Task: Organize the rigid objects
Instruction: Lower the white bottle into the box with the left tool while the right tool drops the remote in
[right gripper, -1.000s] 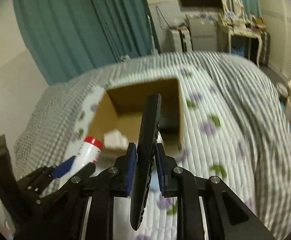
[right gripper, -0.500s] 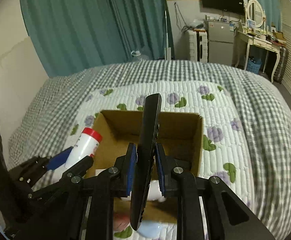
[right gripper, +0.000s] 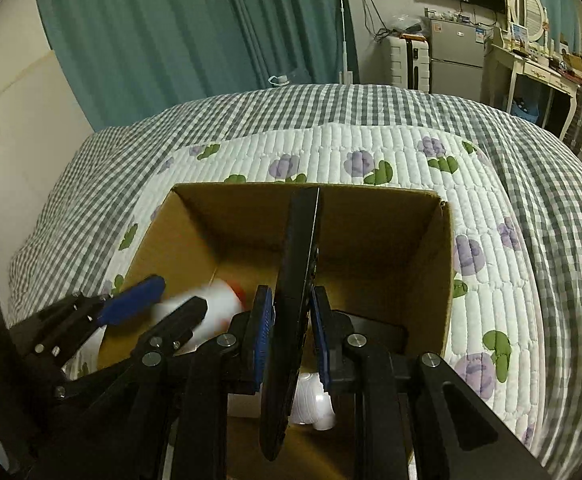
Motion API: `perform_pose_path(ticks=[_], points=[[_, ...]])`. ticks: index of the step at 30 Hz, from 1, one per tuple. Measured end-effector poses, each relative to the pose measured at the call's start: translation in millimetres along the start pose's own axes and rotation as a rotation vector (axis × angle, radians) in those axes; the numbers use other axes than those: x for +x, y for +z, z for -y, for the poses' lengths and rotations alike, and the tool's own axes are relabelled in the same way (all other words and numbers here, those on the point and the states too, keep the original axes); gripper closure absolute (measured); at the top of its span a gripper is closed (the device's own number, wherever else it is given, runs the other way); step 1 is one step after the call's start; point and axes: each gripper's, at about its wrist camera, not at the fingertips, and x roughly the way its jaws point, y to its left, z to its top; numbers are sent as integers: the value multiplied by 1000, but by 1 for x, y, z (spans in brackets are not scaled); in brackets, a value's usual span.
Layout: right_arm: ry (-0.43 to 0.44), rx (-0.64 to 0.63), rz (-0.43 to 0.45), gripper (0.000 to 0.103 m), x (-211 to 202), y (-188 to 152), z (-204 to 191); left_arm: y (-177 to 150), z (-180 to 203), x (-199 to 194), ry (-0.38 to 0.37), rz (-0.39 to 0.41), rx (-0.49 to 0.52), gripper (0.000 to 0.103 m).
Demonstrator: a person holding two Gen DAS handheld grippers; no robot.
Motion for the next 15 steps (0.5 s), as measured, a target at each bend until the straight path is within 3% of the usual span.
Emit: perform_pose_path(ticks=[11,15], points=[[-16,13,-24,81,5,1,-1,5,-15,-25,29,15,-41,61],[-11,35,-5,81,-14,2,-2,6,-17,-48,30,32,-50,61]])
